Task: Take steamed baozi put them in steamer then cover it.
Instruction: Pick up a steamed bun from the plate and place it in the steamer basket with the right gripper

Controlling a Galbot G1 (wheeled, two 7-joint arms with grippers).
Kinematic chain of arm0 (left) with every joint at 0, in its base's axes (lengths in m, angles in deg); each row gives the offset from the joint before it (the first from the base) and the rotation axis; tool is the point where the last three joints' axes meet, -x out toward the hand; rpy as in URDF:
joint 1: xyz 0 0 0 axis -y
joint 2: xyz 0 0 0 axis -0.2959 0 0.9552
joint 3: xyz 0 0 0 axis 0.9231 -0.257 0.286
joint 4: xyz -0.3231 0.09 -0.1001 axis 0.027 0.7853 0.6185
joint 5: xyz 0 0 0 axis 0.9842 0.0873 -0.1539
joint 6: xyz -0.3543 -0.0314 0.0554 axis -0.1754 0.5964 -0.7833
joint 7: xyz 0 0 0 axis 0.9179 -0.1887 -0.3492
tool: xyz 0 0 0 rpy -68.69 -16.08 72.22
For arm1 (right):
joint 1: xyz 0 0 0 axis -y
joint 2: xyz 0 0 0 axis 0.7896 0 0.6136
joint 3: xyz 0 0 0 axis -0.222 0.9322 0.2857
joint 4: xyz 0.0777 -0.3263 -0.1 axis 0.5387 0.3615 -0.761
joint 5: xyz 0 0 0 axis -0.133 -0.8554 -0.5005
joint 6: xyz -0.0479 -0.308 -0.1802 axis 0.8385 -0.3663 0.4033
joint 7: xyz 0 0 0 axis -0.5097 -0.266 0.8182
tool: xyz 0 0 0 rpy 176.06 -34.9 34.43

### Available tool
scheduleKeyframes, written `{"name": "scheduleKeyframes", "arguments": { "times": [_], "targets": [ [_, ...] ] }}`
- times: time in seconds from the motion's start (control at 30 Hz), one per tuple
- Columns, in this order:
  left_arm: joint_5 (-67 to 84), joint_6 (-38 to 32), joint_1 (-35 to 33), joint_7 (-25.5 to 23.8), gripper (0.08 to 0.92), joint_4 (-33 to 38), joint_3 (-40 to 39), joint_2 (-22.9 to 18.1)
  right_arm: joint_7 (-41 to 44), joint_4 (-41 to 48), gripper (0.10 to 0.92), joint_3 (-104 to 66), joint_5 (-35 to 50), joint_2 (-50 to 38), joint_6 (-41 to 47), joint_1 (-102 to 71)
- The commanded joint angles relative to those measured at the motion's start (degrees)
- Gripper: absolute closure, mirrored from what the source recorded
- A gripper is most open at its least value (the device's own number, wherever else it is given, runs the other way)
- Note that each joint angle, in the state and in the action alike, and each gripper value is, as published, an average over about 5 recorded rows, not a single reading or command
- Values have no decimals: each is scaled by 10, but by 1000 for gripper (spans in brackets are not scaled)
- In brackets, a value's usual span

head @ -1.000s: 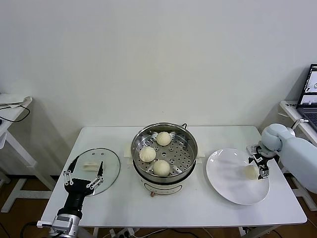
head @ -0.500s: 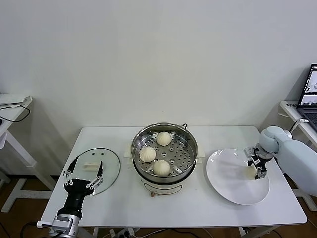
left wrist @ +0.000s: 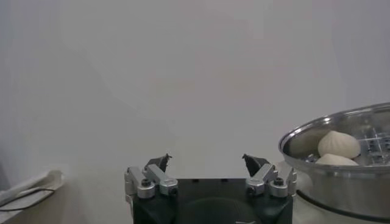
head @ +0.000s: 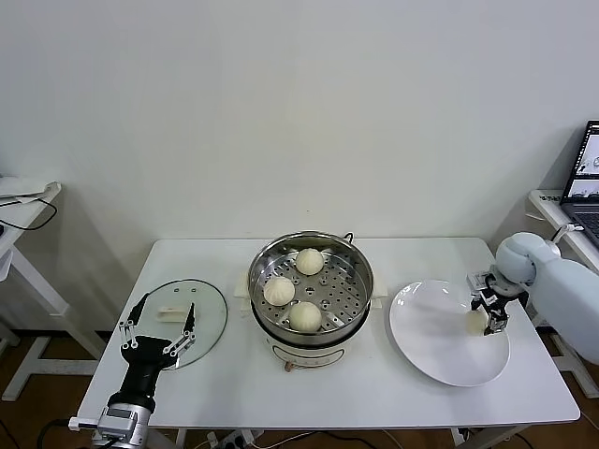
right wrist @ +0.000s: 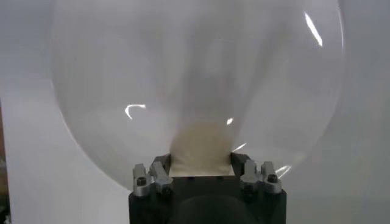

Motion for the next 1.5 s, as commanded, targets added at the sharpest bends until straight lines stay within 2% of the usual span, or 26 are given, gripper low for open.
{"name": "scheduleKeyframes", "arguments": {
  "times": [0.03, 0.3, 0.47, 0.73, 1.03, 1.2, 1.5],
  "targets": [
    [0, 0, -1, 0, 177, 6, -3, 1, 6, -132, 365, 161, 192, -94, 92, 161],
    [4, -2, 0, -3, 177, 10, -4, 6, -25, -268, 364, 344, 344, -134, 219, 367],
    [10, -2, 1, -5, 177, 12, -3, 8, -64, -318, 364, 459, 426, -104, 285, 496],
    [19, -1, 6, -6, 177, 12, 0, 11, -104, -362, 364, 506, 537, -21, 372, 576],
    [27, 0, 12, -8, 177, 7, 7, 12, -123, -323, 364, 515, 602, 112, 397, 603],
    [31, 1, 15, -9, 177, 4, 12, 12, -119, -267, 364, 505, 582, 182, 392, 566],
    [35, 4, 18, -8, 177, 2, 19, 10, -107, -178, 365, 460, 524, 253, 384, 469]
  ]
}}
